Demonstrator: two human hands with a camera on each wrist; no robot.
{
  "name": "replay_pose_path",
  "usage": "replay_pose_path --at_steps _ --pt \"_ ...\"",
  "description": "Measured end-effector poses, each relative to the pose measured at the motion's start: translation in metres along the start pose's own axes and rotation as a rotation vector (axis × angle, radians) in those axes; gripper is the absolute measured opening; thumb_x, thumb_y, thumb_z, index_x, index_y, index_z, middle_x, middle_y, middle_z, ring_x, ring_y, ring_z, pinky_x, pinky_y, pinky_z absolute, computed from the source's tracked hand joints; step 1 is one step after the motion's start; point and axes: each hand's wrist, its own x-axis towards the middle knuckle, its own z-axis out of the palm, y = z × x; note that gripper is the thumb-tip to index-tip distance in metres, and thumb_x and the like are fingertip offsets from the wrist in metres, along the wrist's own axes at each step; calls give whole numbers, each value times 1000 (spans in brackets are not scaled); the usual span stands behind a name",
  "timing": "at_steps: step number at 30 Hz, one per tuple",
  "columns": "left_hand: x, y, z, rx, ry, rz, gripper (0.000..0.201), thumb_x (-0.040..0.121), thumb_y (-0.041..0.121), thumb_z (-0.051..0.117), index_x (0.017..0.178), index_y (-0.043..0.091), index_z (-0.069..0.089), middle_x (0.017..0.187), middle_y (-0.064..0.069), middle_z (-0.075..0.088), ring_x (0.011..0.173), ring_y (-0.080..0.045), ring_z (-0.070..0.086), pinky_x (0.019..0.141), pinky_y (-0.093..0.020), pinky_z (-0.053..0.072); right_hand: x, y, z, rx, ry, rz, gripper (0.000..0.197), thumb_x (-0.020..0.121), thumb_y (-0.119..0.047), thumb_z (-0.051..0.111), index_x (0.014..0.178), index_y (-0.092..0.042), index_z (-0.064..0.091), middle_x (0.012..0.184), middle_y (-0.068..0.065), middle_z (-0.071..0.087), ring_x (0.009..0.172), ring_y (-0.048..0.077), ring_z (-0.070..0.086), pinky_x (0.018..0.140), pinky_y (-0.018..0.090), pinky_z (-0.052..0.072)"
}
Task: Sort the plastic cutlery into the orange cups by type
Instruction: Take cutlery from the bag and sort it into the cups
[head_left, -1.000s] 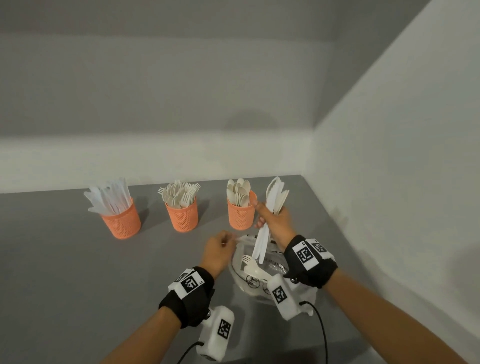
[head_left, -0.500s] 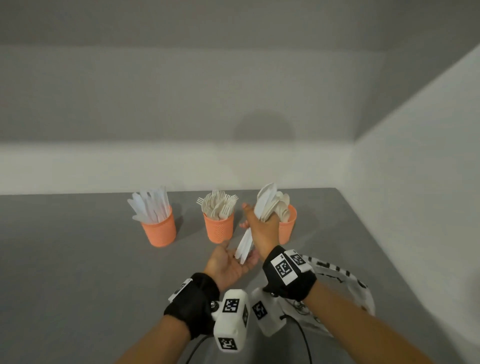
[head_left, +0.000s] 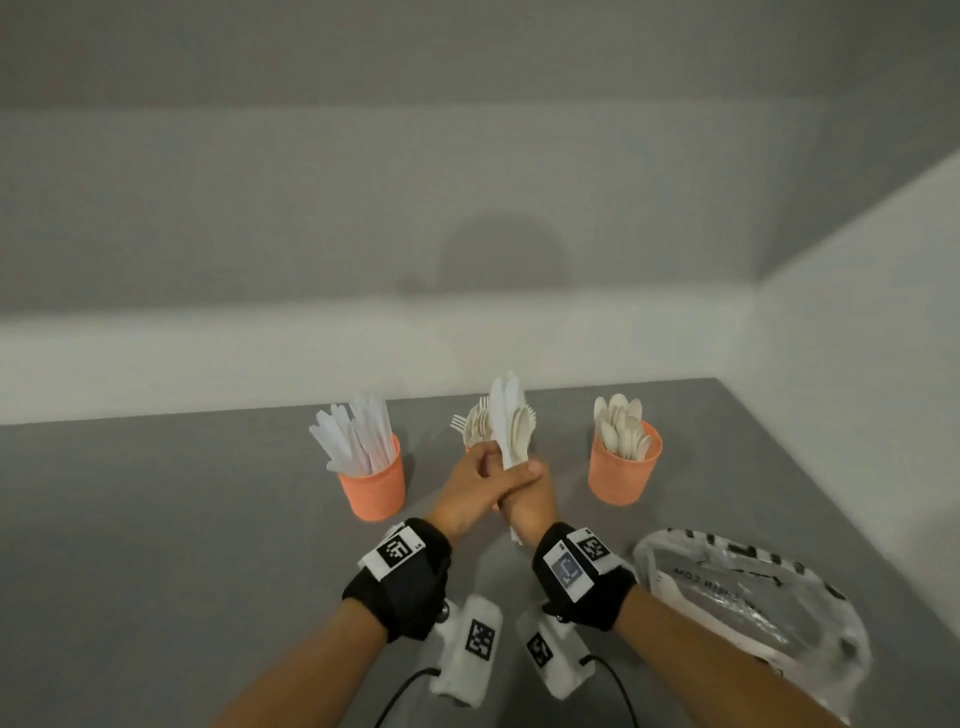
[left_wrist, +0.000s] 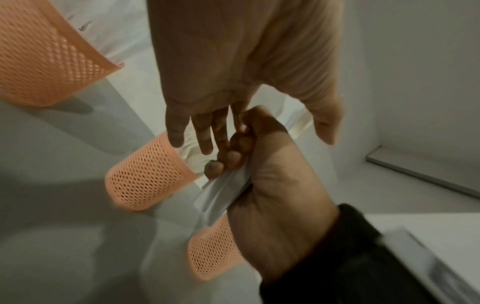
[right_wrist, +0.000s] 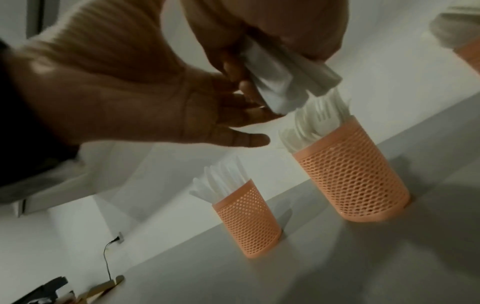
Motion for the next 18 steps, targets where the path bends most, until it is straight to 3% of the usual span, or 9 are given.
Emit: replay_pose_path --at_steps 2,4,5,6,8,10,13,15,18 --pt "4 4 -9 9 58 39 40 77 19 73 112 11 55 107 -2 65 99 -13 61 81 -15 49 -6 1 10 -75 -49 -37 38 91 0 51 128 1 45 123 19 55 108 30 54 85 28 40" --pt "8 5 -14 75 97 79 28 77 12 73 102 11 61 96 -2 66 93 -13 63 78 -15 49 -10 1 22 -123 -74 -109 36 90 -1 51 127 -1 47 121 19 57 112 30 56 89 31 44" --pt "10 4 -16 114 108 99 25 77 11 72 100 10 62 96 -6 67 92 -16 64 79 -19 51 -11 1 26 -107 -86 -135 34 90 -3 51 123 -7 51 112 15 62 103 22 61 86 31 49" --pt "11 4 -18 142 124 103 21 79 11 70 98 10 63 97 -10 68 92 -19 65 79 -25 53 -11 2 28 -96 -105 -131 31 88 -4 52 118 -13 55 97 10 65 86 14 65 74 29 53" --pt "13 3 -21 156 150 85 13 84 15 64 96 9 63 96 -14 69 90 -25 66 80 -34 55 -10 -2 25 -140 -193 -75 25 84 0 51 105 -13 57 72 11 61 57 16 60 53 29 49" --pt "17 3 -28 149 132 73 15 87 21 60 92 7 65 96 -16 71 89 -28 68 85 -38 54 -8 -10 18 -161 -342 -33 10 85 -1 55 91 -6 60 66 19 61 57 28 60 59 34 51" --pt "21 6 -33 40 35 48 19 88 28 59 84 11 66 89 -16 72 83 -27 69 89 -40 54 -5 -15 8 -15 -520 99 5 87 -10 58 84 -8 62 63 8 65 53 18 63 58 30 55" --pt "22 9 -30 -7 -17 42 23 88 31 60 78 11 67 77 -10 72 74 -22 68 83 -36 55 2 -12 5 26 -550 151 9 87 -16 59 90 -10 63 71 7 68 60 14 67 60 27 56" --pt "22 12 -23 -53 -28 18 31 86 33 61 68 8 66 63 -3 70 61 -19 65 64 -28 54 11 -10 1 52 -570 172 7 85 -19 61 92 -19 63 82 3 69 83 13 68 81 24 53"
